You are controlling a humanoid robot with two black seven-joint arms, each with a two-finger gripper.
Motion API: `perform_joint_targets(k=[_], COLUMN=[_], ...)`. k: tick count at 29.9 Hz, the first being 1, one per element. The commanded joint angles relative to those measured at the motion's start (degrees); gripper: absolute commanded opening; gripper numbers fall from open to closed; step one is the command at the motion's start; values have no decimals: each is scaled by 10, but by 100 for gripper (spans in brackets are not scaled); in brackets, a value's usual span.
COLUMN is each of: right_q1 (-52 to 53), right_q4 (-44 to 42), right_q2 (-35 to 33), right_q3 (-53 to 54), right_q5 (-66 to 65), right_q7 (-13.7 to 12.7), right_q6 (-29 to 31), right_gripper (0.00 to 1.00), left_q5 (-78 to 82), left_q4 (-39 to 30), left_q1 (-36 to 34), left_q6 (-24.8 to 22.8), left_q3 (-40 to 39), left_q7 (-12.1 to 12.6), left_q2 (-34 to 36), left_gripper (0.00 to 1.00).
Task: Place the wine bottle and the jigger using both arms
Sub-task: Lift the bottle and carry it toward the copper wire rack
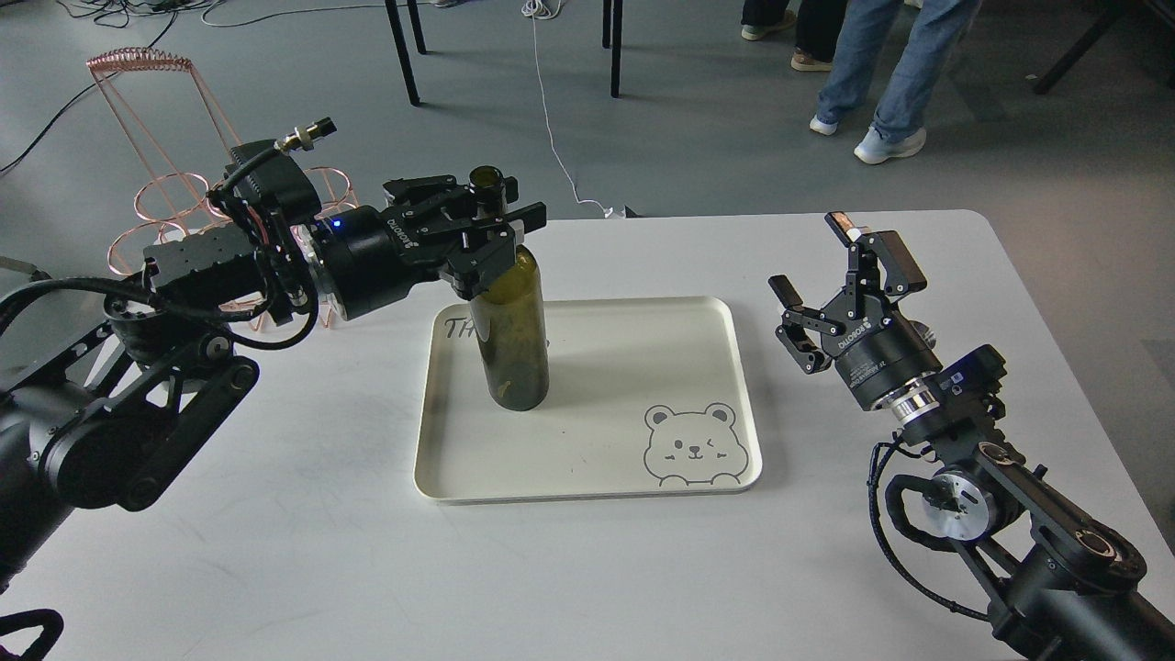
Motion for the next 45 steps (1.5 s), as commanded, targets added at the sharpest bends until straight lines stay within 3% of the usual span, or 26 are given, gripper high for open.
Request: perform_joint_targets(k=[1, 8, 15, 25, 30, 45], right_q1=[0, 0, 0, 0, 0, -4], right_q4=[0, 0, 0, 0, 0, 0], right_q2=[0, 0, 0, 1, 1, 1], right_q3=[0, 0, -1, -7, -9, -7], right_q5=[0, 0, 0, -1, -2, -4], right_q7=[0, 0, 0, 0, 0, 1], right_q6=[0, 0, 0, 0, 0, 0], right_gripper=[99, 99, 99, 99, 99, 99], left_q5=[0, 0, -67, -93, -105, -108], left_q4=[0, -8, 1, 163, 189, 253], left_q1=[-3, -23, -126, -234, -246, -245], left_q6=[0, -1, -4, -4, -1, 26], left_q3=[0, -3, -1, 27, 70, 91], left_q7=[0, 0, 0, 0, 0, 0], left_q2=[0, 11, 98, 220, 226, 205], left_gripper=[9, 9, 10, 11, 11, 11])
